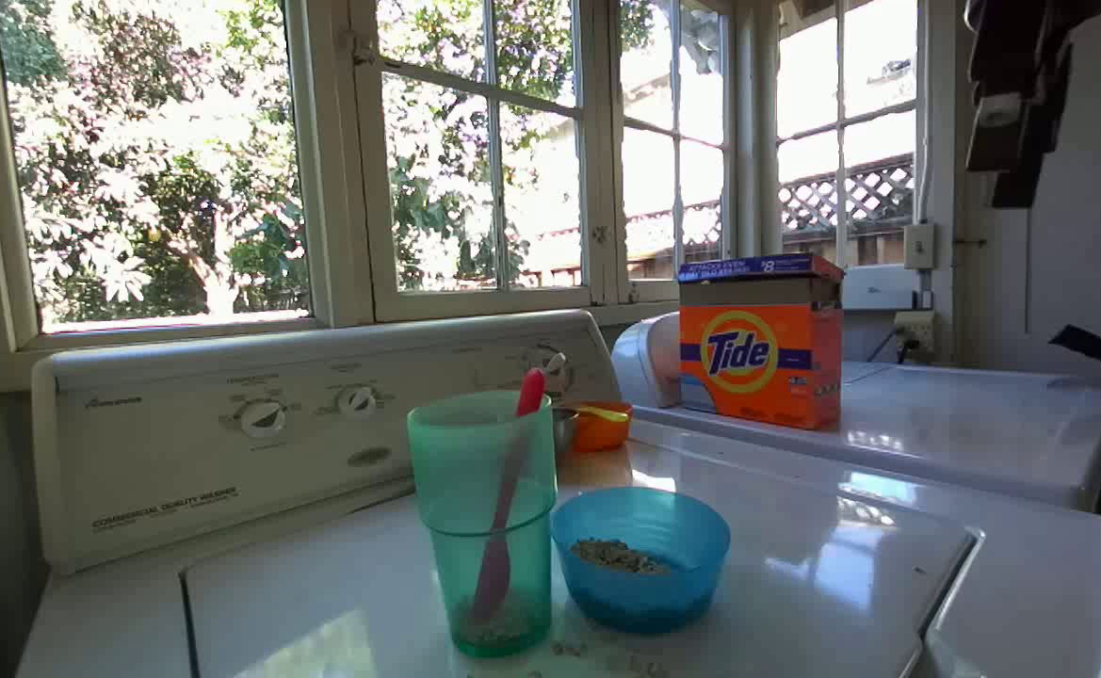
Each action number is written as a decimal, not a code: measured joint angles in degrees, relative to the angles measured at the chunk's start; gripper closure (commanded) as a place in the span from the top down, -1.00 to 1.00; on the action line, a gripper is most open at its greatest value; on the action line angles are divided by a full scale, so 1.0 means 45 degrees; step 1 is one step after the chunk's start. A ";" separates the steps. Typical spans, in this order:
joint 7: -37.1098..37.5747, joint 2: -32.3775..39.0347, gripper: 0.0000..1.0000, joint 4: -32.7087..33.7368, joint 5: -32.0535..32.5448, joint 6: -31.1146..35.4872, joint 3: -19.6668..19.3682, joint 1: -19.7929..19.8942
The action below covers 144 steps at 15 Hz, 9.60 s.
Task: Put the knife in the green cup, stack the bowls, and then move them to the next washing machine
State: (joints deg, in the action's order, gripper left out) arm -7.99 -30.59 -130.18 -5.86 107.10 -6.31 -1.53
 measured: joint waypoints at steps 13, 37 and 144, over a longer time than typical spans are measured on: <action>0.0000 0.0000 1.00 0.0000 0.0000 0.0000 0.0000 0.0000; 0.8357 0.4937 1.00 0.1885 0.4367 0.4858 0.2664 0.1289; 0.5458 1.0758 -0.87 1.1680 -0.1329 -0.3956 0.1352 0.0240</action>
State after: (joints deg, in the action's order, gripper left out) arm 16.57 17.82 -77.62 -11.84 89.30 -0.22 -0.45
